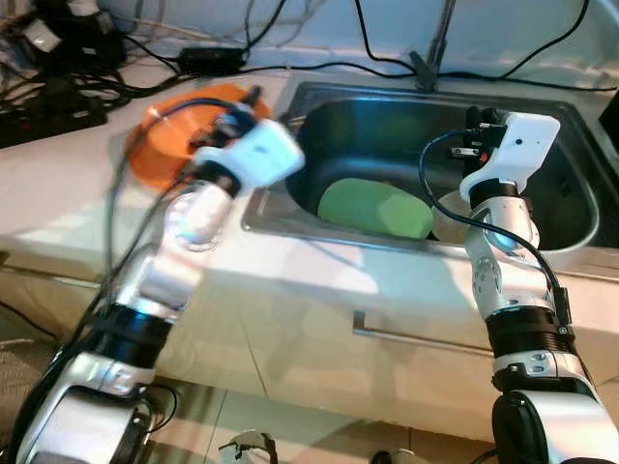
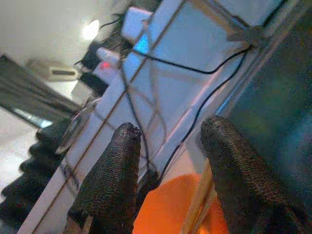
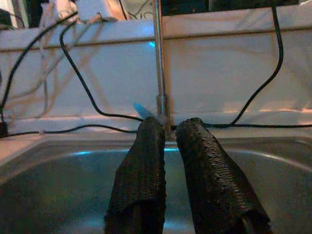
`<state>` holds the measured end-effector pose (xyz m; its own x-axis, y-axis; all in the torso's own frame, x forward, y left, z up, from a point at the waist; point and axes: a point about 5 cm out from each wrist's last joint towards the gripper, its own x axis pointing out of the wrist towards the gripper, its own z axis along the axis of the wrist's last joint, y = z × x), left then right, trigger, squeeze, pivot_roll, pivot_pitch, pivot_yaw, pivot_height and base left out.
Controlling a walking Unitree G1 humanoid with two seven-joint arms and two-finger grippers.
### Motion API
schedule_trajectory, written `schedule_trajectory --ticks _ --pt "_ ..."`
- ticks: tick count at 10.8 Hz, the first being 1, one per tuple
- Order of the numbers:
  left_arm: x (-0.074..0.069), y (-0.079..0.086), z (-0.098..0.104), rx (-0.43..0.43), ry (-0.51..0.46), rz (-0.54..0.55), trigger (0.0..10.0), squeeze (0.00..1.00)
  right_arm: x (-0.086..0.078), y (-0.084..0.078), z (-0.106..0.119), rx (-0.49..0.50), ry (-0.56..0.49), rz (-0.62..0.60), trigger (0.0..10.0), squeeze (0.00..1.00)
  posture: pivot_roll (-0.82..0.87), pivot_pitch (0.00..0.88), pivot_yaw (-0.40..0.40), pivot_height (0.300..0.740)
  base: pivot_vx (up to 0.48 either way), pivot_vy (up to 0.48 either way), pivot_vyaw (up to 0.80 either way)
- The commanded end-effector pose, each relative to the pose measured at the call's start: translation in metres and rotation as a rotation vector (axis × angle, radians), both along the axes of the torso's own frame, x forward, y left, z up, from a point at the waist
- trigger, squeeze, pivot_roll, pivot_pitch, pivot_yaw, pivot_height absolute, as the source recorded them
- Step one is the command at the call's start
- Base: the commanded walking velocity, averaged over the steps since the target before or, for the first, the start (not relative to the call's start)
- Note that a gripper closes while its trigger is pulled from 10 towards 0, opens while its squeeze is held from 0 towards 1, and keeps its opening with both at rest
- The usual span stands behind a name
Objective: Kitchen organization
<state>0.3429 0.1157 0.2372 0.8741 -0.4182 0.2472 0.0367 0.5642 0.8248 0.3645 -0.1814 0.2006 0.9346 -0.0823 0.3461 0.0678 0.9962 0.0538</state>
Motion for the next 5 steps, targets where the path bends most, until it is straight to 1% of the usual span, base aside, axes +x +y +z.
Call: schedule_trajectory --ticks 1,2,3,4,5 --pt "0.003 -0.005 0.000 0.039 0.002 0.000 10.0 0.00 0.002 0.004 0.003 0.011 0.001 0.015 10.0 0.00 0.14 0.086 0.023 0.740 0.000 0.000 0.00" --pt "0.009 -0.016 -0.003 0.031 0.045 -0.007 10.0 0.00 0.002 0.005 0.004 0.010 -0.002 0.019 10.0 0.00 0.13 0.088 0.022 0.740 0.000 0.000 0.00" --pt "0.013 -0.028 -0.005 0.012 0.070 -0.050 10.0 0.00 0.002 0.004 0.004 0.011 -0.003 0.017 10.0 0.00 0.13 0.088 0.022 0.740 0.000 0.000 0.00" --pt "0.014 -0.037 -0.003 0.070 0.040 -0.055 10.0 0.00 0.001 0.004 0.004 0.011 -0.004 0.017 10.0 0.00 0.13 0.088 0.023 0.740 0.000 0.000 0.00" --pt "0.017 -0.046 -0.003 0.103 0.032 -0.047 10.0 0.00 0.001 0.005 0.004 0.012 -0.004 0.017 10.0 0.00 0.13 0.085 0.024 0.740 0.000 0.000 0.00"
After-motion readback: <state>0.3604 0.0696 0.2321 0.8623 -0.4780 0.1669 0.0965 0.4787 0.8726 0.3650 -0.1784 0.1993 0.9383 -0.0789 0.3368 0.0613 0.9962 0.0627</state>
